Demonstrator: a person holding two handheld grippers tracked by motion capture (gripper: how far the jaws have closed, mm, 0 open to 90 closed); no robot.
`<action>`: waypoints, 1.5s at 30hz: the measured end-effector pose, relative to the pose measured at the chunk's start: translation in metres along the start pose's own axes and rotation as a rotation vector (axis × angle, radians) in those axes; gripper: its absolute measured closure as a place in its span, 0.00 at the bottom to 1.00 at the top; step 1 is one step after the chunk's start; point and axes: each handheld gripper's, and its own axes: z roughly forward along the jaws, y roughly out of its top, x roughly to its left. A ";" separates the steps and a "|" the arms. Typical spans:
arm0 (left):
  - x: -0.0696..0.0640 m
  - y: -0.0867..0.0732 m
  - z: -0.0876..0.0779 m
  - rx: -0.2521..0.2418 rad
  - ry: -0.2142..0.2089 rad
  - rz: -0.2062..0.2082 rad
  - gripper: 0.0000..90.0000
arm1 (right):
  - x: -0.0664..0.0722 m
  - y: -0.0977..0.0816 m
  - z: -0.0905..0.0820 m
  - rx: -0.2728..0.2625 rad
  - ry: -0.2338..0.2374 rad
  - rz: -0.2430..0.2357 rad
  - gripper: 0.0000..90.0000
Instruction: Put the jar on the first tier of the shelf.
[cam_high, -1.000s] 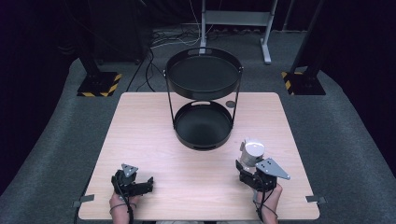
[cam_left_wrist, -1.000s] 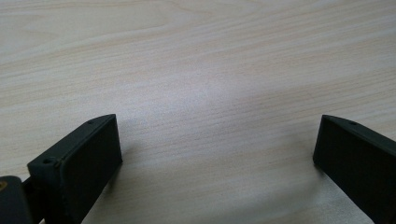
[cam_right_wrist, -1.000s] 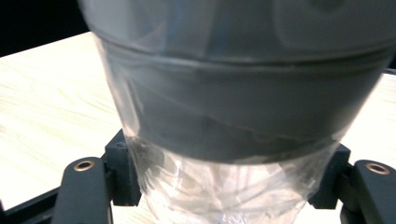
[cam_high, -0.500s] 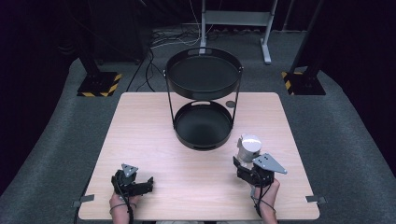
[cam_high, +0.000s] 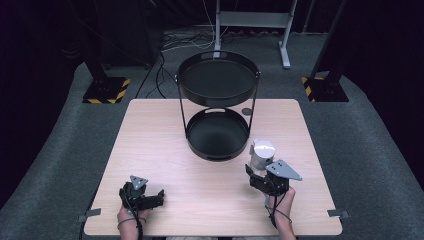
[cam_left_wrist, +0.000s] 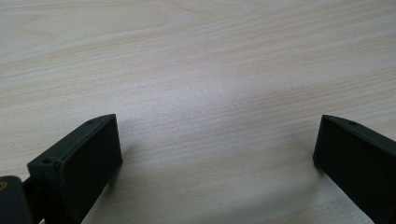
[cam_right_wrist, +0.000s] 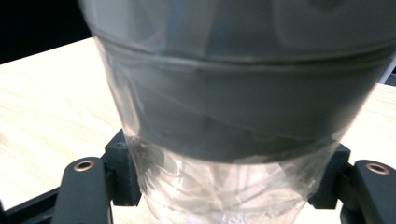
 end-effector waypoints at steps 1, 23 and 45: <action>0.000 0.000 0.000 0.000 0.000 0.000 0.01 | 0.000 0.000 0.001 0.000 0.000 0.000 0.33; 0.000 0.000 0.000 0.000 0.000 -0.001 0.01 | 0.002 0.014 0.022 -0.002 0.021 -0.001 0.33; 0.000 0.000 0.000 0.000 0.001 0.000 0.01 | -0.001 0.026 0.039 0.002 0.025 0.006 0.33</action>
